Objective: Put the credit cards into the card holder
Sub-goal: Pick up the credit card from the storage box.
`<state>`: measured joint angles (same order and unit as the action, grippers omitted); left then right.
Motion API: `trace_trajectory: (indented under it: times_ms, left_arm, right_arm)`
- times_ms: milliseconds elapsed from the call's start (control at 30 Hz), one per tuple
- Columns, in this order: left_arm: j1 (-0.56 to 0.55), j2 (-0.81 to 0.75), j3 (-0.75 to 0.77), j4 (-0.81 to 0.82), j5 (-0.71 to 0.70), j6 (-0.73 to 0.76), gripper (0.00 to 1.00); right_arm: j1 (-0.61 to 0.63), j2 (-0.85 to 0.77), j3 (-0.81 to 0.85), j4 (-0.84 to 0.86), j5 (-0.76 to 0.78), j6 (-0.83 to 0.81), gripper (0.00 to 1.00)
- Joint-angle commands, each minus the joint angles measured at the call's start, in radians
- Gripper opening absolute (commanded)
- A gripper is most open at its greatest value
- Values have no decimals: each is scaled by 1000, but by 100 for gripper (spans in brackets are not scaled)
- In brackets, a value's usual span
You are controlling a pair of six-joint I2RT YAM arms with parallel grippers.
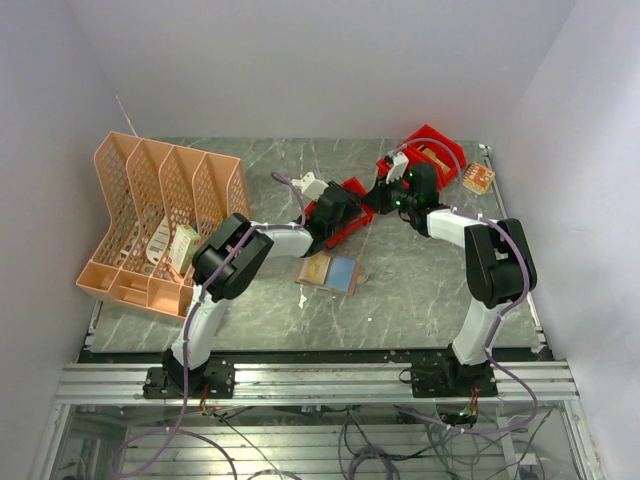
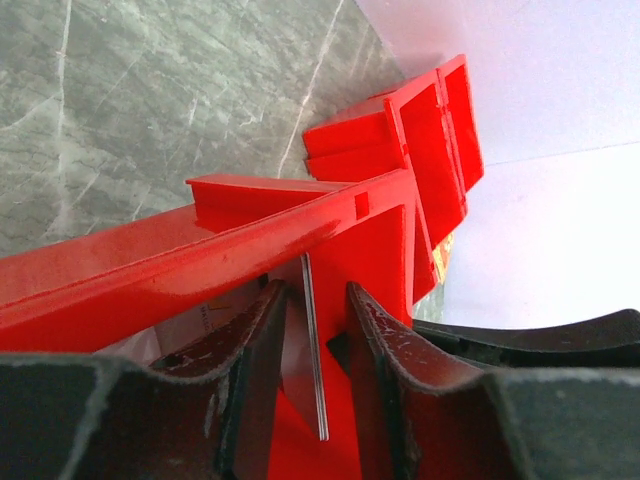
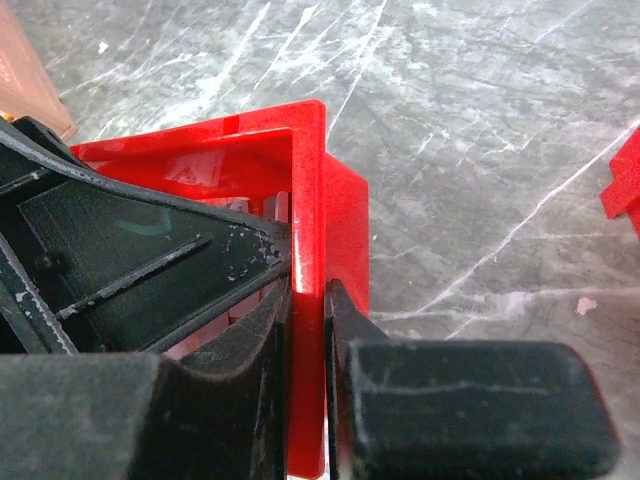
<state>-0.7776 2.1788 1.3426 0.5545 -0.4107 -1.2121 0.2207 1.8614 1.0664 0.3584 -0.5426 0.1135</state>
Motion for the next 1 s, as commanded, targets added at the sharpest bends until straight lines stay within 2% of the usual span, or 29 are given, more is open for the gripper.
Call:
trace_trajectory:
  times_ms: [0,67,200,367,667,800,967]
  left_arm:
    - [-1,33,92,-86,27,-13,43]
    - [1,36,108,-163,21,-25,45]
    - [6,41,117,-208,25,-34,48]
    - [19,64,154,-245,42,-36,46]
    - [21,46,115,-245,20,-79,38]
    - [24,49,126,-277,16,-86,26]
    - [23,43,129,-344,3,-106,25]
  right_arm:
    - [8,-11,32,40,-62,22,0]
    - [6,-11,32,40,-64,23,0]
    - [7,-6,35,39,-71,26,0]
    - [7,-8,35,40,-72,29,0]
    - [7,-4,33,39,-79,29,0]
    - [7,-5,32,37,-76,26,0]
    - [7,-2,34,37,-76,28,0]
